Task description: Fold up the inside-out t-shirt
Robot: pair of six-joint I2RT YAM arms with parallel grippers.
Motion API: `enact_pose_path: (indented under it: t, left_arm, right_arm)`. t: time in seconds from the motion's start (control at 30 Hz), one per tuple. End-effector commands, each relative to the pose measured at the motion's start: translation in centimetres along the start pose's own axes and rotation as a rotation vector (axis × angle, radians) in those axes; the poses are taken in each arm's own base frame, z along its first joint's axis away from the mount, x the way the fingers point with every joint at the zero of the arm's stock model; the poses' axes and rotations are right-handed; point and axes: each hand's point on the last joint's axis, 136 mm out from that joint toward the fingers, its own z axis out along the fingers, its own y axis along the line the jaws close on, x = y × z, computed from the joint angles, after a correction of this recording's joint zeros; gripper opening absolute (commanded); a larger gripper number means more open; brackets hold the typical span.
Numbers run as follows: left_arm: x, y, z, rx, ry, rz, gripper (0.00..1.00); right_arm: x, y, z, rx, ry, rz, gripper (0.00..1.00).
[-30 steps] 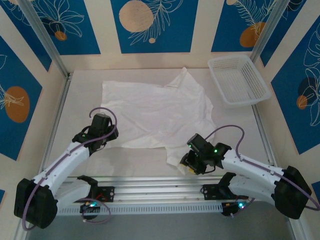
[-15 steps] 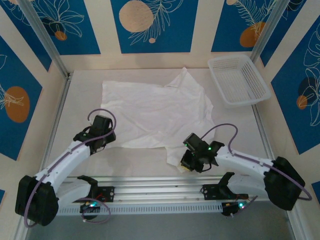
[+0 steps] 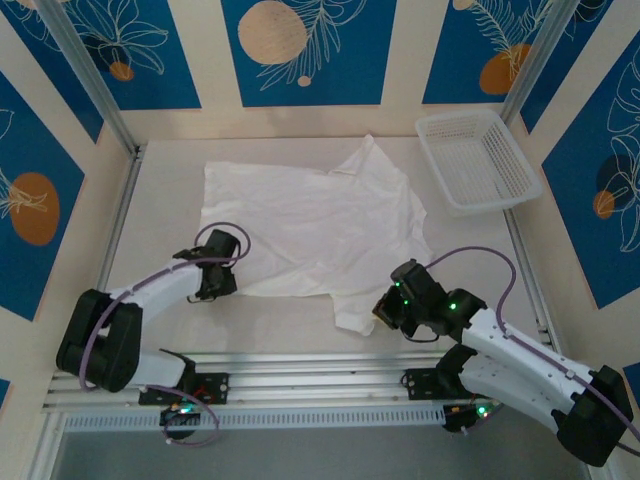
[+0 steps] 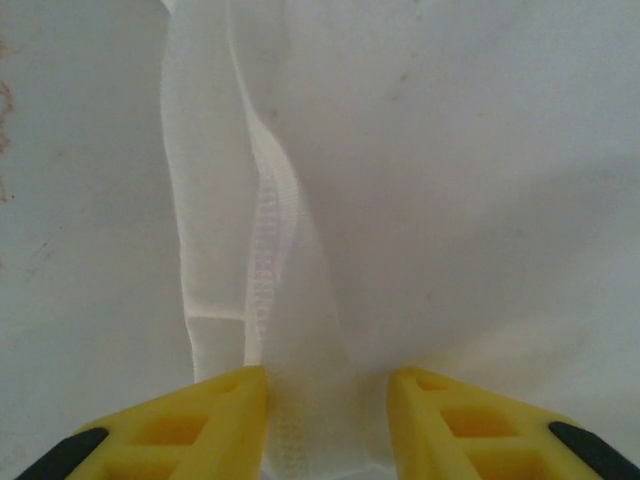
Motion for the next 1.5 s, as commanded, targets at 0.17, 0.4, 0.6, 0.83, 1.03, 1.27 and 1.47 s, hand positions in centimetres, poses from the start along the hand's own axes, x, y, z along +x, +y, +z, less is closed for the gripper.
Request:
enact_pose_path:
  t: [0.17, 0.4, 0.6, 0.83, 1.03, 1.27, 1.47]
  left_arm:
    - [-1.7, 1.7, -1.4, -0.109, -0.074, -0.012, 0.09]
    - [-6.4, 4.1, -7.5, -0.170, -0.301, -0.025, 0.00]
    - [-12.0, 4.9, -8.6, -0.161, -0.362, -0.075, 0.00]
    - [-17.0, 3.4, -4.2, -0.128, -0.321, -0.087, 0.00]
    - [-19.9, 0.4, 0.2, -0.048, -0.307, -0.055, 0.17]
    - [-21.1, 2.8, -1.6, -0.168, -0.303, -0.020, 0.32]
    - [-15.2, 0.8, -3.9, -0.108, -0.240, 0.024, 0.35]
  right_arm:
    - [-1.0, -0.7, -1.1, 0.043, -0.035, 0.055, 0.00]
    - [-7.8, 2.3, -7.2, -0.061, -0.231, 0.092, 0.00]
    - [-14.2, 3.5, -10.3, -0.095, -0.302, 0.127, 0.00]
    - [-18.3, 4.2, -10.8, -0.190, -0.293, 0.172, 0.00]
    - [-19.3, 7.2, -9.1, -0.285, -0.188, 0.122, 0.00]
    - [-20.6, 9.3, -9.2, -0.303, -0.187, 0.076, 0.00]
    - [-20.4, 9.6, -8.7, -0.308, -0.169, 0.070, 0.00]
